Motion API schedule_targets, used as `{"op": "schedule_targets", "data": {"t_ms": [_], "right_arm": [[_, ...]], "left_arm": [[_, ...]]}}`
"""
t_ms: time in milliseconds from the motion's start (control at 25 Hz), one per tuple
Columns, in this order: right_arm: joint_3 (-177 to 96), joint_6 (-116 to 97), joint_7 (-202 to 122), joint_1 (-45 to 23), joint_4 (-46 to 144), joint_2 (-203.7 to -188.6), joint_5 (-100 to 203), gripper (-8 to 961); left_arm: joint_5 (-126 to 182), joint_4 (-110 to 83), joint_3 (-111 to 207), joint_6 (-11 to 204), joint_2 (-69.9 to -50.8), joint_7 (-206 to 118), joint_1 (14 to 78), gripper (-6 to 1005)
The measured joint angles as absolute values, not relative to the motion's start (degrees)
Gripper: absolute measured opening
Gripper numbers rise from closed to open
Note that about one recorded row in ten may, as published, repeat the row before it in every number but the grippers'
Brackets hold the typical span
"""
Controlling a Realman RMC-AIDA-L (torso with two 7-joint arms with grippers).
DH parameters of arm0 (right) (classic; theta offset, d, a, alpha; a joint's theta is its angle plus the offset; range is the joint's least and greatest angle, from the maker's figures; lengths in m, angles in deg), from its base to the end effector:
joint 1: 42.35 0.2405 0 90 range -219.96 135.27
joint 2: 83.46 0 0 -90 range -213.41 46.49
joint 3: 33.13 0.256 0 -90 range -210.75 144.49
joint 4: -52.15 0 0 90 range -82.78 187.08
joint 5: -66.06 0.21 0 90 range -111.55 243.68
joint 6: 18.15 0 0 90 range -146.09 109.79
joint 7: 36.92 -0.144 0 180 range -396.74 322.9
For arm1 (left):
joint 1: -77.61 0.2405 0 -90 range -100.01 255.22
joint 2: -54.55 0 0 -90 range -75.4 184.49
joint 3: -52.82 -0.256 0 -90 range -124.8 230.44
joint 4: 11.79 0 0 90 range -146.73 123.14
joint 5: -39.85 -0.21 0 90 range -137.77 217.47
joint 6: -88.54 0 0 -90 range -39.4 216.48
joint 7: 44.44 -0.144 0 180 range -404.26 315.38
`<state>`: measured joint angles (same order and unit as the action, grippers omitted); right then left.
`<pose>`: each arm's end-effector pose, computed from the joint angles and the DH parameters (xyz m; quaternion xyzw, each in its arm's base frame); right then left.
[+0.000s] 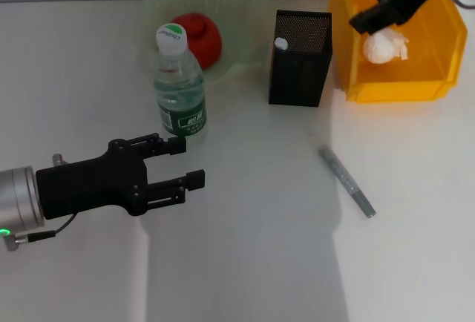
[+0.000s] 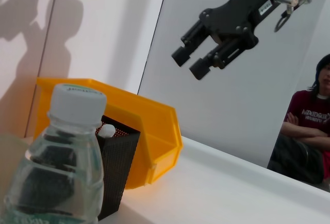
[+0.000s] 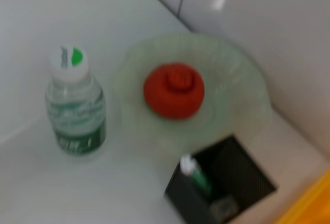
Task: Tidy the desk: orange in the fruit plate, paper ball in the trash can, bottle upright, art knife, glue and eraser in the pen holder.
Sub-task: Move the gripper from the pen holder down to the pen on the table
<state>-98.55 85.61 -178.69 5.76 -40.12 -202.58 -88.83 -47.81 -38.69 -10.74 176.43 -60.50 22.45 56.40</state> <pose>0.0853 0.3781 0.0762 -0.9346 0.2078 -0.1474 0.2482 -0.2869 0.2786 -0.0233 -0.9236 -0.2106 -0.3009 0.1101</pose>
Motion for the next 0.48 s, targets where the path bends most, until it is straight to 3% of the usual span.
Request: {"op": "schedule_targets", "data": {"t_ms": [480], "right_arm": [[-109.4, 82.0, -188.5, -1.6, -31.6, -203.05, -88.6, 501]], "left_arm": [[-50.6, -39.0, -10.6, 176.3, -60.58, 22.4, 55.9, 714]]}}
